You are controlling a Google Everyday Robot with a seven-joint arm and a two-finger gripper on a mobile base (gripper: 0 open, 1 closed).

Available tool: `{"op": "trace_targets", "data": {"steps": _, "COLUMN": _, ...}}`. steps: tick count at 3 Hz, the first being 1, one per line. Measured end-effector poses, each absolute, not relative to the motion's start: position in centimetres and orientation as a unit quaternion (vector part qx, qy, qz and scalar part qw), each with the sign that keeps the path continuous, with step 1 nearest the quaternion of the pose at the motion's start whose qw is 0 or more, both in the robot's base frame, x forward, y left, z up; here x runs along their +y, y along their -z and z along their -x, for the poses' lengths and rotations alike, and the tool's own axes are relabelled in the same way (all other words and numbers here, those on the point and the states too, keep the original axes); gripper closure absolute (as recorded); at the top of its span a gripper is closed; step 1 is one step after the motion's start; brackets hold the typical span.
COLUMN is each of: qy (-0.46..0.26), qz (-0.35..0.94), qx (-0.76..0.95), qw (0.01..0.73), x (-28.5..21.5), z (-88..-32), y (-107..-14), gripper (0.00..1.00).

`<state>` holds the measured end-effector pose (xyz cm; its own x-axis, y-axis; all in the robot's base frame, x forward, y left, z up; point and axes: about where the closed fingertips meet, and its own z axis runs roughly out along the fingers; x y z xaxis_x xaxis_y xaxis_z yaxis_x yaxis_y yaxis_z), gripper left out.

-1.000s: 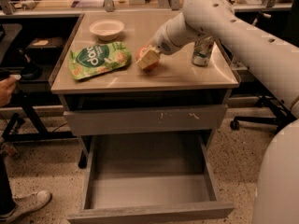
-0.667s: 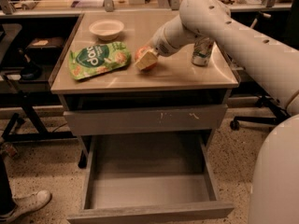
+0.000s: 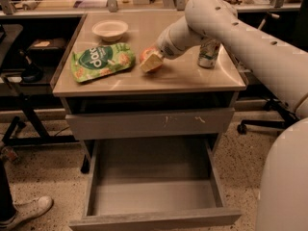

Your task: Pick apple from middle drawer and place on counter

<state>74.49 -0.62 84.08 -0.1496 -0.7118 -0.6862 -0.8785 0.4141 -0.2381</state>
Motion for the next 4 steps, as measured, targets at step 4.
{"op": "trace_targets", "data": {"steps": 4, "qy": -0.110, "qz": 0.530, "qx": 0.750, "qw": 0.380, "x": -0.61, "z": -74.49, "y": -84.06, "gripper": 0.00}}
